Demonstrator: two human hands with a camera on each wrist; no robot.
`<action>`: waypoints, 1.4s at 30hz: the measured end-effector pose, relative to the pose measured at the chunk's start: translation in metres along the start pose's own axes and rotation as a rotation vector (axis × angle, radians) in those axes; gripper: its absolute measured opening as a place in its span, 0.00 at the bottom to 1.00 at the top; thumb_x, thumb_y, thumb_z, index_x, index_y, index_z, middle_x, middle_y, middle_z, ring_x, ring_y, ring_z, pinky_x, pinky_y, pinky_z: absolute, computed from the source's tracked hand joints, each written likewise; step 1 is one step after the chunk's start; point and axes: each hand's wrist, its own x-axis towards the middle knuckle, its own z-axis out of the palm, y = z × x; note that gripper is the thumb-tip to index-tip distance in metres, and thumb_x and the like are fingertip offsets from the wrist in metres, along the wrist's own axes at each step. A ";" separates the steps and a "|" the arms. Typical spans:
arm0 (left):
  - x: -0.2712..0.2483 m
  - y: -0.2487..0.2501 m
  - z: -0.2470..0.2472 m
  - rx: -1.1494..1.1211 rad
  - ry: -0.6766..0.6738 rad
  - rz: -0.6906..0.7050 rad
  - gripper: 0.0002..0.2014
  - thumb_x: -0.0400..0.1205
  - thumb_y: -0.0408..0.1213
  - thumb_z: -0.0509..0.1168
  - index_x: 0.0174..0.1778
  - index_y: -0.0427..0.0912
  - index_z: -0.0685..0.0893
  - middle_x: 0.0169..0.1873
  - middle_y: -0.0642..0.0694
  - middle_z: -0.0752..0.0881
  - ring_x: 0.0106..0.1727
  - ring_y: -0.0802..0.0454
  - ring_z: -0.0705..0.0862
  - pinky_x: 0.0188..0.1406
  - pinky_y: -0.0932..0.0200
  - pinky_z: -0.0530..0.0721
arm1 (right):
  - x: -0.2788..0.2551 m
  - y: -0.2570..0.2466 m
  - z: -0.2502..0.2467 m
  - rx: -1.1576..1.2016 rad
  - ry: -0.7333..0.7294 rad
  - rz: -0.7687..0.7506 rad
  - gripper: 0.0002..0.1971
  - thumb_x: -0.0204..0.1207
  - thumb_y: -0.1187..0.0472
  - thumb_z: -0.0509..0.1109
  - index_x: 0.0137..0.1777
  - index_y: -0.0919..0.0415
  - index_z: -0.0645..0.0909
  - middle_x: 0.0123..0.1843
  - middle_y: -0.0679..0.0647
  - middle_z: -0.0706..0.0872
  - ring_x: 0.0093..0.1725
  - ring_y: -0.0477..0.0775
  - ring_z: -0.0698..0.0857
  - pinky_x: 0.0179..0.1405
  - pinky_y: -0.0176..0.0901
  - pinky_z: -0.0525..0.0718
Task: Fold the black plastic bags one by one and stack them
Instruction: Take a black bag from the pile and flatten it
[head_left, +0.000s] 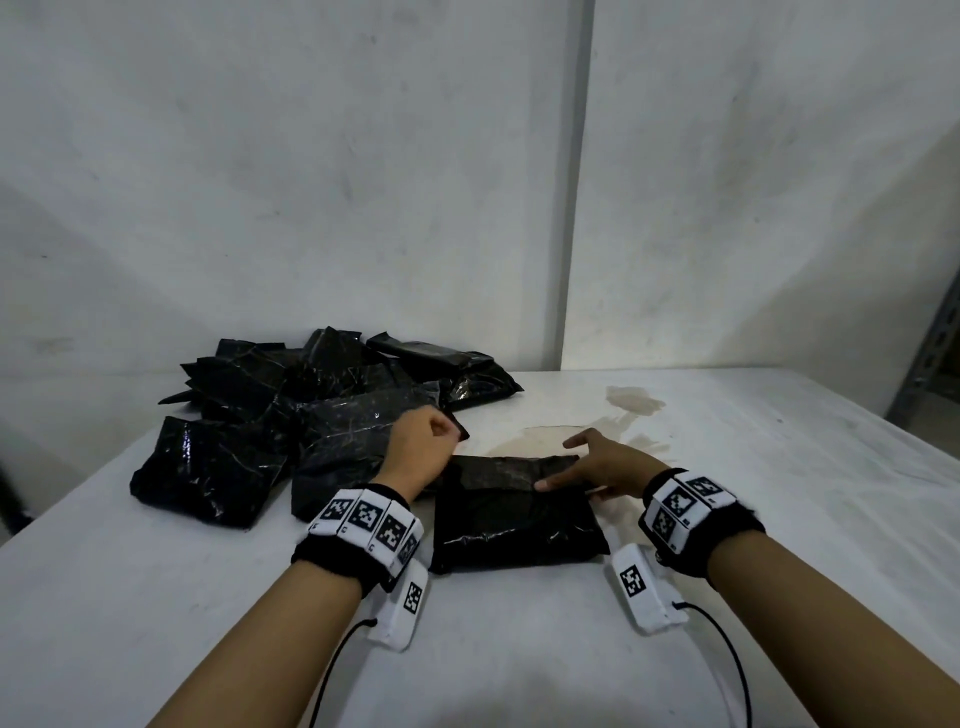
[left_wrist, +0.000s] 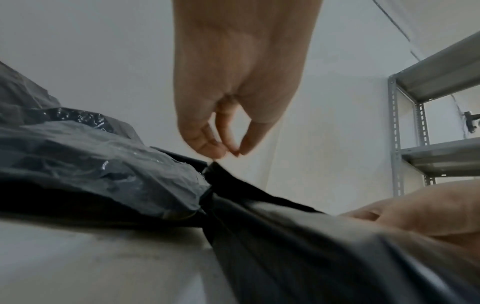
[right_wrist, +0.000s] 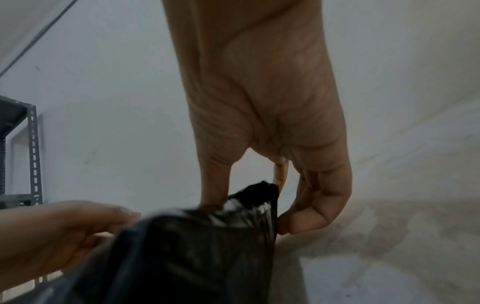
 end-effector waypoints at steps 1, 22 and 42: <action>0.004 -0.004 -0.002 0.052 0.035 -0.087 0.12 0.82 0.37 0.66 0.44 0.29 0.87 0.44 0.36 0.88 0.45 0.45 0.83 0.44 0.61 0.75 | 0.000 0.000 0.000 0.000 0.001 0.003 0.44 0.59 0.51 0.87 0.72 0.50 0.66 0.65 0.55 0.78 0.62 0.55 0.79 0.43 0.42 0.79; 0.000 -0.001 -0.010 0.033 -0.222 0.140 0.03 0.73 0.28 0.75 0.38 0.40 0.90 0.35 0.49 0.87 0.39 0.54 0.84 0.46 0.64 0.81 | -0.005 0.000 0.000 -0.008 0.008 -0.025 0.39 0.59 0.49 0.86 0.69 0.56 0.73 0.55 0.52 0.80 0.51 0.49 0.82 0.40 0.37 0.83; -0.016 0.025 0.005 0.211 -0.577 0.252 0.16 0.69 0.42 0.80 0.53 0.50 0.91 0.38 0.54 0.82 0.40 0.64 0.79 0.36 0.80 0.73 | -0.018 0.003 -0.007 0.065 -0.056 -0.066 0.27 0.69 0.48 0.80 0.64 0.58 0.78 0.54 0.53 0.85 0.47 0.49 0.85 0.42 0.36 0.86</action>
